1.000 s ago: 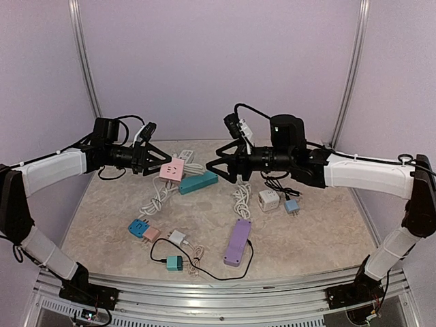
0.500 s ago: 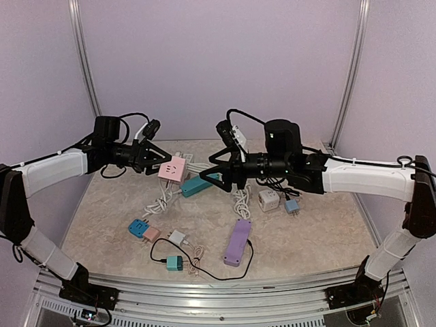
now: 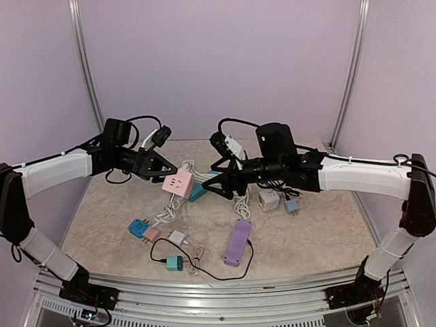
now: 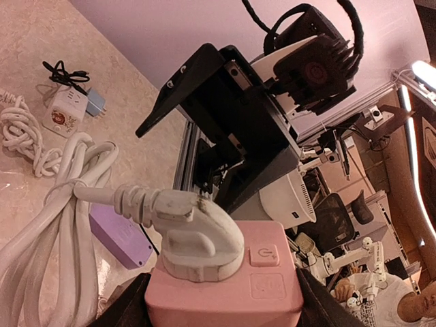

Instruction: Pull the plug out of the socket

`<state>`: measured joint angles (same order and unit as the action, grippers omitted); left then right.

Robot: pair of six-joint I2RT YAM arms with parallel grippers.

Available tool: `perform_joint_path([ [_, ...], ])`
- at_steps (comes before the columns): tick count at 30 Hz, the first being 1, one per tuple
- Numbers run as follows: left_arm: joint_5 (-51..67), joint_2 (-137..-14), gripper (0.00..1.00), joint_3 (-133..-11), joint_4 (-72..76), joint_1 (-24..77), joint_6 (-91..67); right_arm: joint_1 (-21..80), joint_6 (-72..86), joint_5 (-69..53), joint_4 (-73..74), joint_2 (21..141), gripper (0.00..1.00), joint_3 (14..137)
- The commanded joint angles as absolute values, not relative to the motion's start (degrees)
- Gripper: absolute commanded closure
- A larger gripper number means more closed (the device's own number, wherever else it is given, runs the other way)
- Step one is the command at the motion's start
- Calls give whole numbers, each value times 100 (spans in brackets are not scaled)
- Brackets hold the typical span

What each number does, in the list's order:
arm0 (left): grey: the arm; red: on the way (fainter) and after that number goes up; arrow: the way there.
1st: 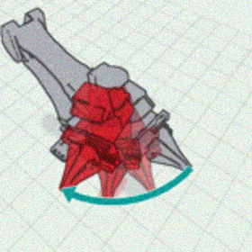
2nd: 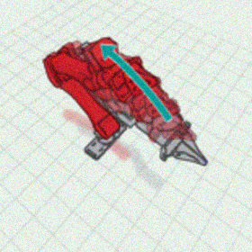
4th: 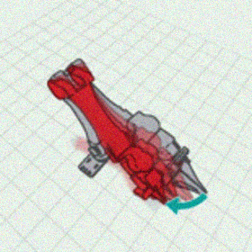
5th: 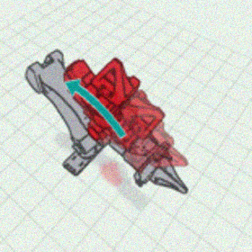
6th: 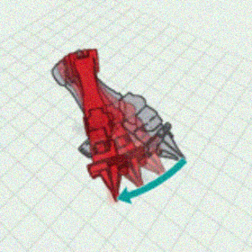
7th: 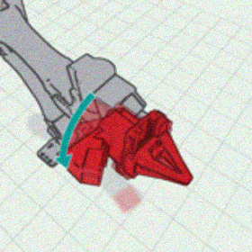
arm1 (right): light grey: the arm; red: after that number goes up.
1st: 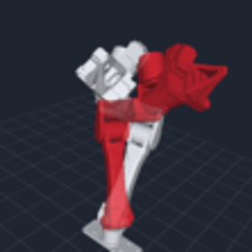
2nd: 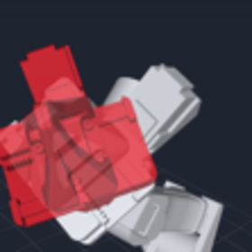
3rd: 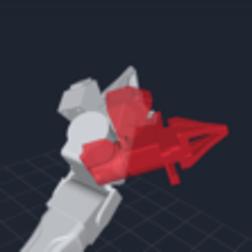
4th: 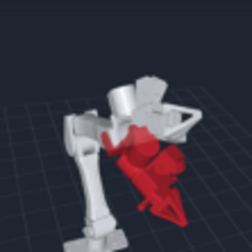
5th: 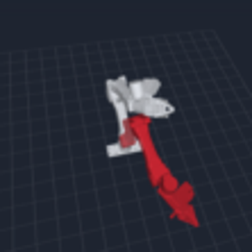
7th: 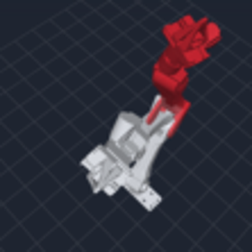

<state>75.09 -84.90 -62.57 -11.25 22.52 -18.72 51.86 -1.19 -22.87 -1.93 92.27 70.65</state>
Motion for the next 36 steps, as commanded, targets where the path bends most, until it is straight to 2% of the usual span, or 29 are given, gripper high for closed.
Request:
perform_joint_path([
  [1, 8002, -8312, 63, -6605, -981, 2383, -1469, 5244, -653, -1825, 547, 9394, 24, 7114],
  [10, 8061, -8493, 63, -6697, -1246, 2619, -1251, 5252, -916, -1780, 452, 9756, 25, 7415],
  [15, 8071, -8557, 63, -6706, -1252, 2689, -1250, 5254, -890, -2064, 390, 10120, 33, 7729],
  [19, 8026, -8593, 63, -6705, -1275, 2698, -1245, 5280, -817, -2196, 262, 10258, 51, 7824],
  [24, 7884, -8566, 62, -6698, -1275, 2698, -1216, 5282, -682, -2303, 168, 10294, 83, 7830],
  [26, 7707, -8546, 49, -6688, -1287, 2699, -1187, 5282, -598, -2287, 82, 10263, 96, 7794],
  [27, 7579, -8531, 46, -6687, -1318, 2698, -1154, 5276, -540, -2263, 58, 10240, 100, 7774],
  [29, 7285, -8464, 42, -6699, -1423, 2694, -1057, 5280, -374, -2127, 19, 10187, 100, 7743],
  [32, 6456, -8343, 21, -6731, -1657, 2673, -869, 5275, -124, -1764, 18, 10116, 100, 7747],
  [36, 5441, -8026, 4, -6665, -1709, 2664, -686, 5280, 249, -1182, 59, 10000, 100, 7752],
])
